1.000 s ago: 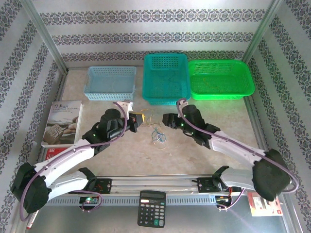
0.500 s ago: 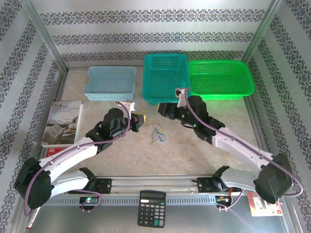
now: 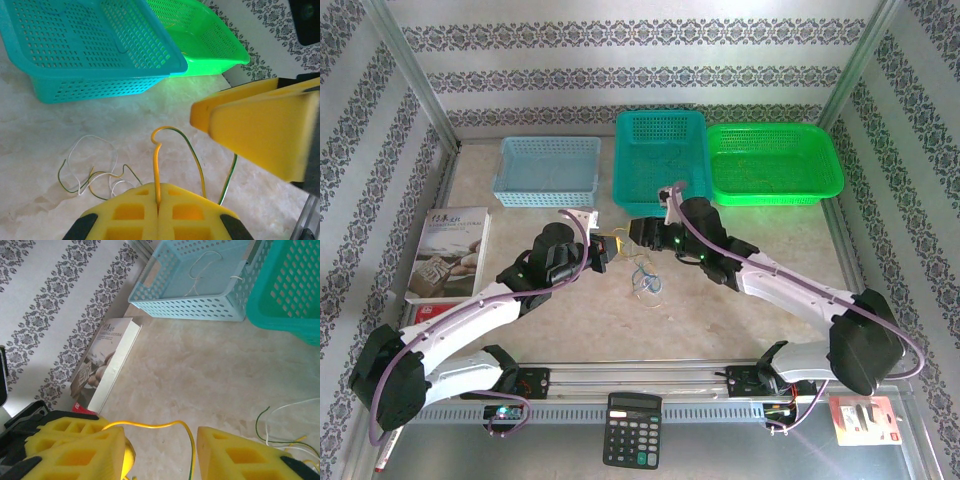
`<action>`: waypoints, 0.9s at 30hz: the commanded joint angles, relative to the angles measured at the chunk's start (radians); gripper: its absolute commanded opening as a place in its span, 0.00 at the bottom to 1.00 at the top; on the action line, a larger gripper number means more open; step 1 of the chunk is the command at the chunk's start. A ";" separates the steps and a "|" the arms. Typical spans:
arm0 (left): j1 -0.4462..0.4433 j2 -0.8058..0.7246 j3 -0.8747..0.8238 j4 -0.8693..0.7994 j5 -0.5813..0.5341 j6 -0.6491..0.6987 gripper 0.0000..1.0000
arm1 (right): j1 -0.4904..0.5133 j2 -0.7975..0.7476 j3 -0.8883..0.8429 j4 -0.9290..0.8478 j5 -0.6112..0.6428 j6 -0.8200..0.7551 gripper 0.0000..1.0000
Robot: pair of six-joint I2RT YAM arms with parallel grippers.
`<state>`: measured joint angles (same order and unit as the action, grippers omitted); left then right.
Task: Untangle the cables
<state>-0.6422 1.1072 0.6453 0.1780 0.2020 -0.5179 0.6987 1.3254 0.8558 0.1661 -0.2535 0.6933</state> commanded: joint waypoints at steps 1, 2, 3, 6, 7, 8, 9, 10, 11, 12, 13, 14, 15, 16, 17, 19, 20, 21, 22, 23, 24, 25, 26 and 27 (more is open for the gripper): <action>-0.010 0.000 0.016 0.077 0.004 -0.014 0.00 | 0.018 0.023 0.031 0.044 -0.021 0.021 0.37; -0.010 0.001 0.014 0.079 0.001 -0.017 0.00 | 0.020 0.026 0.031 0.048 -0.024 0.024 0.29; -0.011 0.001 0.012 0.083 -0.004 -0.021 0.00 | 0.021 0.026 0.029 0.049 -0.026 0.026 0.23; -0.012 0.006 -0.001 0.092 -0.030 -0.051 0.00 | 0.018 0.007 0.028 0.047 -0.023 0.022 0.00; -0.011 0.010 -0.006 0.087 -0.052 -0.067 0.00 | 0.018 -0.005 0.029 0.041 -0.018 0.019 0.00; -0.012 0.016 -0.007 0.072 -0.085 -0.086 0.00 | 0.014 -0.020 0.030 0.033 -0.018 0.013 0.00; -0.010 0.019 -0.011 0.054 -0.115 -0.106 0.00 | 0.009 -0.037 0.033 0.026 -0.017 0.009 0.00; -0.011 0.027 -0.015 0.041 -0.145 -0.129 0.00 | 0.004 -0.058 0.036 0.016 -0.012 0.004 0.00; -0.010 0.033 -0.023 0.036 -0.170 -0.147 0.00 | -0.001 -0.083 0.037 0.009 -0.004 -0.001 0.00; -0.010 0.040 -0.027 0.031 -0.188 -0.168 0.00 | -0.008 -0.105 0.038 0.002 0.001 -0.005 0.00; -0.010 0.047 -0.035 0.032 -0.201 -0.185 0.00 | -0.014 -0.131 0.041 -0.007 0.007 -0.010 0.00; -0.010 0.054 -0.041 0.038 -0.210 -0.199 0.00 | -0.022 -0.156 0.044 -0.017 0.011 -0.012 0.00; -0.010 0.059 -0.048 0.054 -0.209 -0.204 0.00 | -0.028 -0.174 0.047 -0.025 0.015 -0.016 0.00; -0.010 0.065 -0.056 0.075 -0.203 -0.207 0.04 | -0.031 -0.191 0.053 -0.034 0.021 -0.022 0.00; -0.010 0.070 -0.062 0.094 -0.196 -0.204 0.12 | -0.037 -0.201 0.060 -0.048 0.021 -0.028 0.00; -0.010 0.068 -0.074 0.129 -0.184 -0.190 0.27 | -0.046 -0.210 0.077 -0.080 0.016 -0.047 0.00; -0.010 0.063 -0.078 0.147 -0.176 -0.175 0.35 | -0.051 -0.211 0.086 -0.097 0.013 -0.061 0.00; -0.010 0.056 -0.082 0.157 -0.168 -0.162 0.41 | -0.057 -0.211 0.092 -0.111 0.013 -0.074 0.00; -0.010 0.047 -0.085 0.159 -0.165 -0.147 0.48 | -0.067 -0.211 0.098 -0.129 0.013 -0.087 0.00; -0.008 0.033 -0.089 0.157 -0.160 -0.127 0.54 | -0.079 -0.211 0.105 -0.143 0.008 -0.096 0.00; -0.008 0.018 -0.090 0.151 -0.154 -0.109 0.58 | -0.089 -0.212 0.112 -0.153 0.000 -0.104 0.00; -0.007 0.000 -0.094 0.141 -0.150 -0.090 0.63 | -0.102 -0.212 0.117 -0.167 -0.005 -0.113 0.00; -0.007 -0.022 -0.099 0.133 -0.141 -0.064 0.67 | -0.116 -0.214 0.125 -0.179 -0.012 -0.120 0.00; -0.007 -0.041 -0.103 0.127 -0.132 -0.040 0.69 | -0.125 -0.215 0.129 -0.189 -0.018 -0.127 0.00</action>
<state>-0.6544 1.1282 0.5488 0.2932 0.0525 -0.6407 0.5968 1.1194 0.9573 0.0368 -0.2543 0.6182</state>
